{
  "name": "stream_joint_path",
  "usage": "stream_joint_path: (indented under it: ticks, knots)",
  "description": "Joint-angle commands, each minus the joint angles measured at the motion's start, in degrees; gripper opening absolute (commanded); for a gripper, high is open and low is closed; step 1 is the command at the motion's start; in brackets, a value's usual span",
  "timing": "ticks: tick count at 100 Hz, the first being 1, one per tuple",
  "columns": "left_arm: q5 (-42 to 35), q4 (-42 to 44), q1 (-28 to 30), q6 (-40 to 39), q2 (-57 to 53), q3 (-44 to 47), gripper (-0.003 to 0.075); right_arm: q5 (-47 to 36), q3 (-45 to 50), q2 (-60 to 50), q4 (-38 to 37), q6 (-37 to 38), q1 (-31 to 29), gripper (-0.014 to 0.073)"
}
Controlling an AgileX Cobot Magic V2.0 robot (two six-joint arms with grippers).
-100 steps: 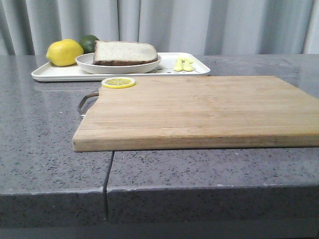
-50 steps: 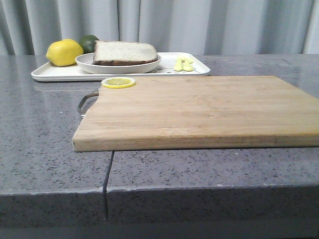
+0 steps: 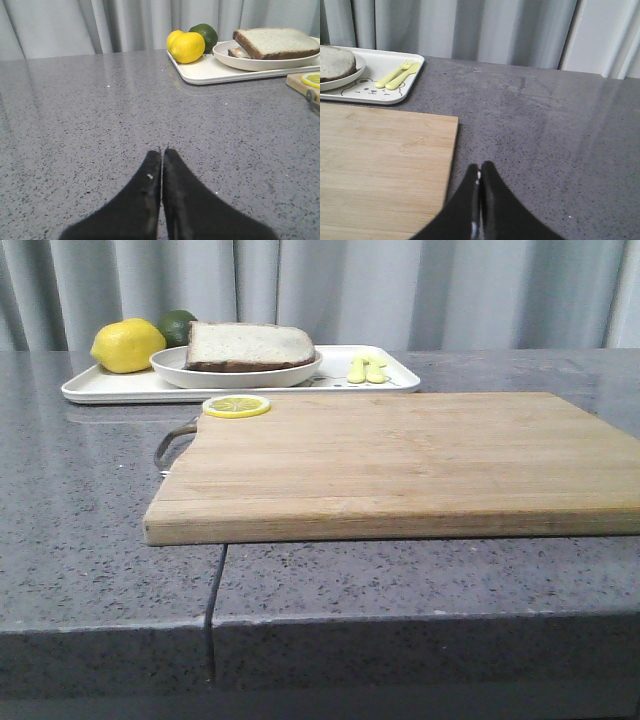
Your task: Place bread and move sandwich to tray
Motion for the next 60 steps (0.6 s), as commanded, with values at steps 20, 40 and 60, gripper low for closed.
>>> stream_joint_path:
  ticks: [20,40,60]
  knots:
    - [-4.2,-0.5,0.1,-0.6,-1.9,0.9,-0.0019,-5.0,-1.4,0.3,0.0,-0.1,0.1,-0.0067]
    - [-4.2,-0.5,0.1,-0.6,-1.9,0.9,-0.0019,-5.7,2.3,-3.2,-1.1,0.5,0.1,-0.0067]
    - [-4.2,-0.5,0.1,-0.6,-1.9,0.9,-0.0019,-9.4,12.5,-12.5,-1.2,1.5,0.1,-0.0067]
